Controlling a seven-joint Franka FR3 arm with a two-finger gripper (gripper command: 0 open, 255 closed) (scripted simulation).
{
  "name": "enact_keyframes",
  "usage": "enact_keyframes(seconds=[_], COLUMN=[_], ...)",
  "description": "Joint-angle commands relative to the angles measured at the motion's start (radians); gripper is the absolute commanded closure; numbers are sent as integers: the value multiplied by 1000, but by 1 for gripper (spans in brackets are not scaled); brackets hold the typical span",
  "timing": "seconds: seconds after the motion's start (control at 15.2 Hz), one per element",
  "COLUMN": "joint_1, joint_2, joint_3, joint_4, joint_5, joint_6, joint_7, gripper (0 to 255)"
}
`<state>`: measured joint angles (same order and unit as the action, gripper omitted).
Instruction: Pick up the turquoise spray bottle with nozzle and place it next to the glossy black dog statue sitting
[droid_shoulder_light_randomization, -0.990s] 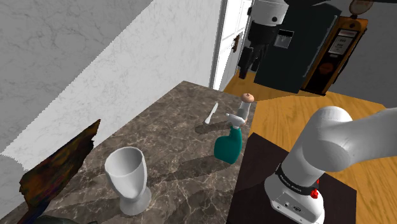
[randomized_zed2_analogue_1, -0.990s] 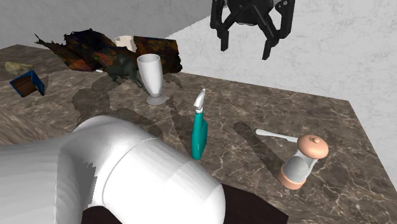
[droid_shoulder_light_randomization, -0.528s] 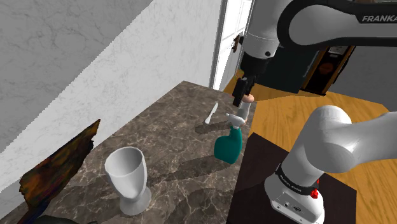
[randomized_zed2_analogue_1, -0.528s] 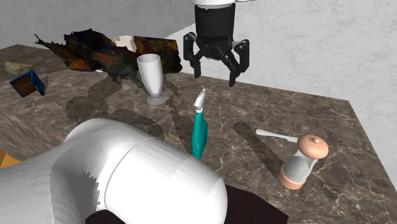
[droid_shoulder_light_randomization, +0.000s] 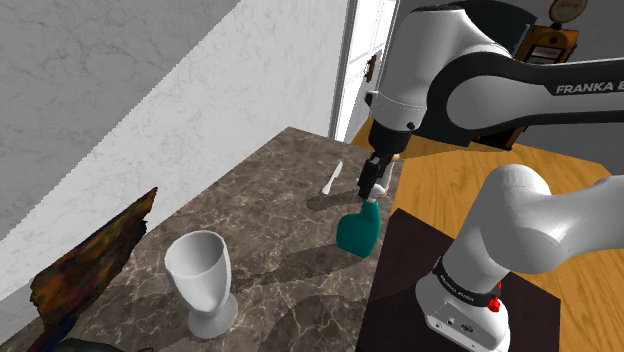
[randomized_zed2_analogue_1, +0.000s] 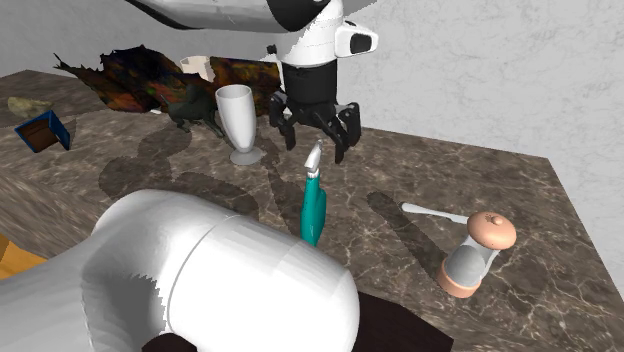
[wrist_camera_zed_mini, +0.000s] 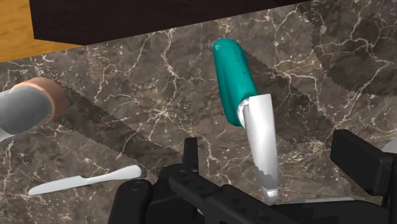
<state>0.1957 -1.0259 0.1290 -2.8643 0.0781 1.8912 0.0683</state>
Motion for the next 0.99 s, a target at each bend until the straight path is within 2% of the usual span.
enact_keyframes(seconds=[0.0,0.13,0.66,0.73,0.92], joint_1=[1,3,2,2,2], joint_2=[3,13,13,13,13], joint_3=[2,5,5,5,5], joint_4=[-23,-53,-53,-53,-53], joint_5=[2,5,5,5,5], joint_6=[26,67,66,66,66], joint_7=[0,0,0,0,0], gripper=[0,0,0,255,255])
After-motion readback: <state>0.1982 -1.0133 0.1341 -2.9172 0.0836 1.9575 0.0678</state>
